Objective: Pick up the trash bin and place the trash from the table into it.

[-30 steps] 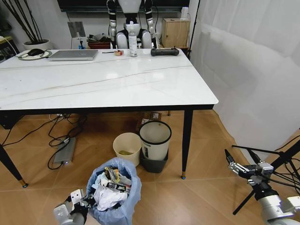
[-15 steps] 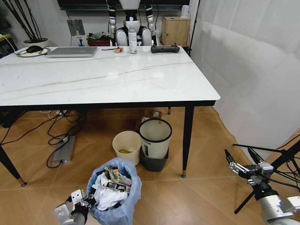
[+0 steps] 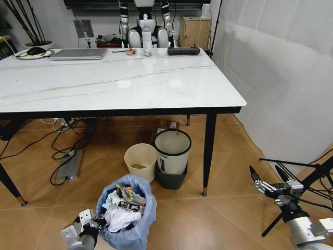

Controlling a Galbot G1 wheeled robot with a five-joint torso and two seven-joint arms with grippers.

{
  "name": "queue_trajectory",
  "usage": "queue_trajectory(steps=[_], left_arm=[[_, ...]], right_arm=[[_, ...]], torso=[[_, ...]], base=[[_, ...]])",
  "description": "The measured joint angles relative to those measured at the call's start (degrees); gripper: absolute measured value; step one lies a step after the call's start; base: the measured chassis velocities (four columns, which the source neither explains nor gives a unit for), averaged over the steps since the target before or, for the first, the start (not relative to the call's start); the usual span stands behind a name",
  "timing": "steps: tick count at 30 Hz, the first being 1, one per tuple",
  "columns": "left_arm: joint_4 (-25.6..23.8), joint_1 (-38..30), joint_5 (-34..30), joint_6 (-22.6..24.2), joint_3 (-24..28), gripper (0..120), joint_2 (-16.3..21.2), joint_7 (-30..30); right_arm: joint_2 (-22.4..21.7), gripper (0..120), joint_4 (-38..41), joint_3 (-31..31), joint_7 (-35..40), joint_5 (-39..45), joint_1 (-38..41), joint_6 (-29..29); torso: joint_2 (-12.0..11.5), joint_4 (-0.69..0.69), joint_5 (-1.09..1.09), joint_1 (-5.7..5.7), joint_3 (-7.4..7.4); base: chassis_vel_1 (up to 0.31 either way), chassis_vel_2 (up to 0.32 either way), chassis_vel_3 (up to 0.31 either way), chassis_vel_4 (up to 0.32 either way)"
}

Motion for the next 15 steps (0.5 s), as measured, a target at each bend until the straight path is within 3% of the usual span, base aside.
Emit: queue_trajectory(steps=[15], left_arm=[[1.33, -1.20, 0.09, -0.07, 0.33, 0, -0.16, 0.25]], right_arm=[[0.00, 100, 0.00, 0.00, 0.00, 0.00, 0.00, 0.00]], torso=[[-3.64, 0.00, 0.00, -1.07, -2.58]], base=[[0.000, 0.000, 0.000, 0.000]])
